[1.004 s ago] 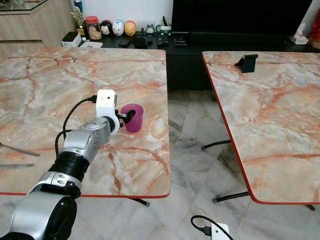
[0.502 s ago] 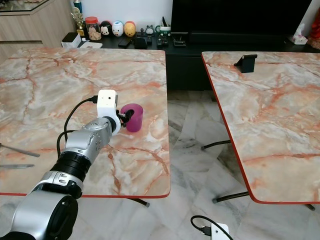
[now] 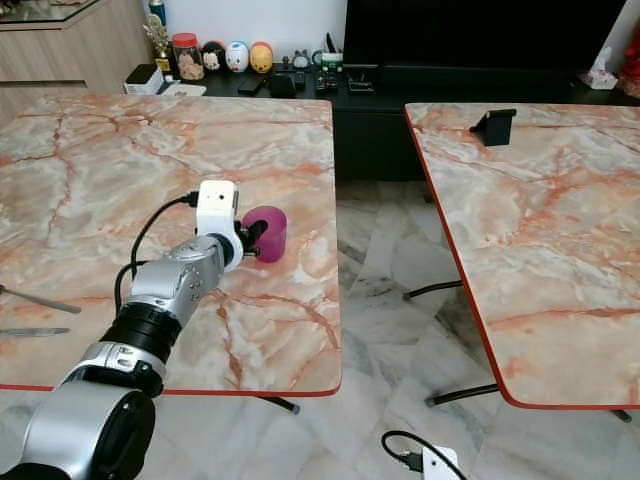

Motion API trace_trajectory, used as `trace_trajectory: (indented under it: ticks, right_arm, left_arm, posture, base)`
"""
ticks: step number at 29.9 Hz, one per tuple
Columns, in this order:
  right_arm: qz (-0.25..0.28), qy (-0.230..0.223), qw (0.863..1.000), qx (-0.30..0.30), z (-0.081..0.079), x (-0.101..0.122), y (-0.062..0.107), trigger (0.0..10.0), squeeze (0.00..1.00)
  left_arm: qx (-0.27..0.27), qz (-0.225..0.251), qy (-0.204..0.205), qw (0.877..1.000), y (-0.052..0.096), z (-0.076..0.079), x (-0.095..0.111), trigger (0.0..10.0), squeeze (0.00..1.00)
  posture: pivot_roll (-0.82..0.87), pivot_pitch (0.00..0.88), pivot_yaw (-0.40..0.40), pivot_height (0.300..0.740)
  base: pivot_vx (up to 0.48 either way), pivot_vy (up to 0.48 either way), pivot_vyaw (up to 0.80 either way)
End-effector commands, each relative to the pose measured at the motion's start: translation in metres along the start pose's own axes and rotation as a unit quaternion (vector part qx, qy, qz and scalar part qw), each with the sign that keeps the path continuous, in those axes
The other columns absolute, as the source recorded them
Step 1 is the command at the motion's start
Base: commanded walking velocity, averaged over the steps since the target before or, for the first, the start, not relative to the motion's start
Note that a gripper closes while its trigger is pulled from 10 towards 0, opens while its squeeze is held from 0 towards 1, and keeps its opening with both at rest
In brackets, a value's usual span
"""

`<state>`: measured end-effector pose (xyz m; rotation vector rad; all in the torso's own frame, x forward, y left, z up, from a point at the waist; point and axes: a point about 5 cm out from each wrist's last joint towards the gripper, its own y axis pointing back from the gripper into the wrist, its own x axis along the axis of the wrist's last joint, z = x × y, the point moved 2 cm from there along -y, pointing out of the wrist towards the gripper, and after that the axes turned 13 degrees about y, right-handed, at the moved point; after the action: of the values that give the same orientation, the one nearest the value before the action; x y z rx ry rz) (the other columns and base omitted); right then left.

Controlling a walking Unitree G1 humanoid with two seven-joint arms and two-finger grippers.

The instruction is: Setting the table

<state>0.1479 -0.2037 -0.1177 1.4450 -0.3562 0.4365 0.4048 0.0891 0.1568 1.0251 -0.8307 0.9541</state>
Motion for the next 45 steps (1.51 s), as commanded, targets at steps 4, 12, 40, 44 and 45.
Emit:
trace_trajectory:
  ticks: [4, 12, 40, 44, 45]
  right_arm:
    - [-0.005, -0.002, 1.000, 0.000, 0.000, -0.002, 0.000, 10.0, 0.00]
    - [-0.005, -0.002, 1.000, 0.000, 0.000, -0.003, 0.000, 10.0, 0.00]
    - [-0.007, -0.002, 1.000, -0.002, 0.001, -0.004, 0.001, 10.0, 0.00]
    - [-0.008, -0.007, 1.000, -0.007, 0.003, -0.005, 0.001, 10.0, 0.00]
    - [-0.008, -0.007, 1.000, -0.007, 0.003, -0.005, 0.001, 10.0, 0.00]
  left_arm:
    - [0.003, -0.011, -0.008, 1.000, 0.000, -0.001, -0.003, 0.0, 0.00]
    - [0.002, -0.014, -0.007, 1.000, 0.000, -0.001, -0.004, 0.0, 0.00]
    - [-0.034, 0.172, -0.016, 0.984, 0.031, -0.011, 0.016, 10.0, 0.00]
    - [-0.002, 0.220, -0.063, 0.974, 0.056, -0.037, 0.009, 10.0, 0.00]
    - [-0.002, 0.220, -0.063, 0.974, 0.056, -0.037, 0.009, 10.0, 0.00]
  posture:
    - [0.11, 0.000, -0.018, 0.727]
    - [0.11, 0.000, -0.021, 0.727]
    - [0.12, 0.000, -0.028, 0.727]
    - [0.12, 0.000, -0.036, 0.727]
    - [0.12, 0.000, -0.036, 0.727]
  base:
    - [0.000, 0.000, 0.00]
    - [0.000, 0.000, 0.00]
    - [0.000, 0.000, 0.00]
    - [0.000, 0.000, 0.00]
    - [0.000, 0.000, 0.00]
